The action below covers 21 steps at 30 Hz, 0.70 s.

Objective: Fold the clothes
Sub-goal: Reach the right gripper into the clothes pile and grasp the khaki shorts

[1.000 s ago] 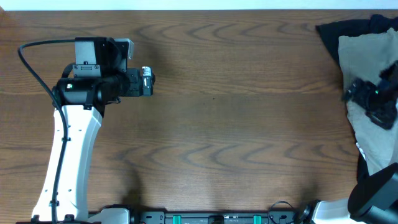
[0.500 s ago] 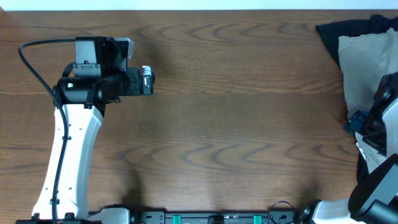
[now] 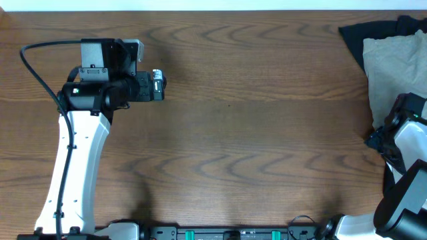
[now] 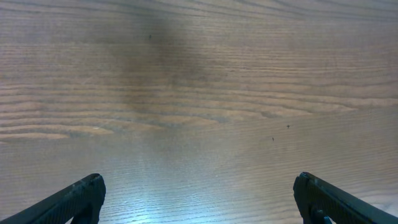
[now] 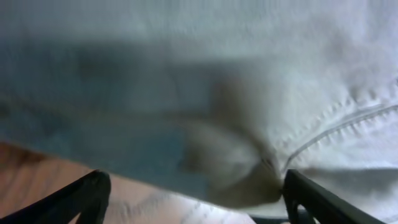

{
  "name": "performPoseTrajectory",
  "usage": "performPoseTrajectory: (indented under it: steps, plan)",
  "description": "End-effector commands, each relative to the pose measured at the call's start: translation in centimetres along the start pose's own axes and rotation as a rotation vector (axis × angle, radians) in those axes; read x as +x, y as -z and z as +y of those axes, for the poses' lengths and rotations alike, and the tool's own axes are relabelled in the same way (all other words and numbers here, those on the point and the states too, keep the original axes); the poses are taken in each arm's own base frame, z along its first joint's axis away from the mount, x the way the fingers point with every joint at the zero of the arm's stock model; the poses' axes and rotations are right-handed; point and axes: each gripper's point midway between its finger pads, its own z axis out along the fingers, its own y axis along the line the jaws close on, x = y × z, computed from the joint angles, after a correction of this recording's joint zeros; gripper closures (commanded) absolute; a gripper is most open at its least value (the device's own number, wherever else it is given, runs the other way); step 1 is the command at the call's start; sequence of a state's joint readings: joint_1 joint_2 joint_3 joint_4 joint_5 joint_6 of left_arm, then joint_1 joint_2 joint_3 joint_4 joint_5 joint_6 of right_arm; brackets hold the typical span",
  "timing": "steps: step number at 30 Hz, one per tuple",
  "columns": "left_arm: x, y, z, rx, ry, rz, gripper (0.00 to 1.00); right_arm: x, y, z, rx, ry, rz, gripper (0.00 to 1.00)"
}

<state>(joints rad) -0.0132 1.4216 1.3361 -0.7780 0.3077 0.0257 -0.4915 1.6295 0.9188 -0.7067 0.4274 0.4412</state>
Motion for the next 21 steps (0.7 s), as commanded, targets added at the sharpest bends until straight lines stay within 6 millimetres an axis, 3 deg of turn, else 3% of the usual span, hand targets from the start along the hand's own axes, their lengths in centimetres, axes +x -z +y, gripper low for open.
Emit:
performPoseTrajectory:
  steps: [1, 5, 7, 11, 15, 19, 21]
  plan:
    - [-1.0, 0.3, 0.2, -0.008, 0.004, -0.020, 0.02, -0.3, -0.3, -0.7, 0.030, -0.026, -0.026, 0.22]
    - [-1.0, 0.3, 0.2, -0.008, 0.004, -0.020, 0.02, -1.0, -0.3, -0.6, 0.024, 0.005, -0.049, 0.41]
    - [-1.0, 0.3, 0.2, -0.008, 0.004, -0.020, 0.02, -1.0, -0.3, -0.7, 0.025, 0.036, -0.050, 0.44]
    - [-1.0, 0.3, 0.2, -0.008, 0.004, -0.021, 0.02, -1.3, -0.3, -1.2, 0.053, 0.062, -0.061, 0.28]
    - [-1.0, 0.3, 0.2, -0.008, 0.004, -0.021, 0.02, -1.7, -0.9, -1.5, 0.051, 0.064, -0.081, 0.30]
    - [-1.0, 0.3, 0.2, -0.008, 0.004, -0.020, 0.02, -1.4, -1.5, -1.5, 0.022, 0.047, -0.070, 0.43]
    - [-1.0, 0.3, 0.2, -0.008, 0.004, -0.021, 0.02, -1.3, -1.6, -1.3, 0.000, 0.053, -0.060, 0.64]
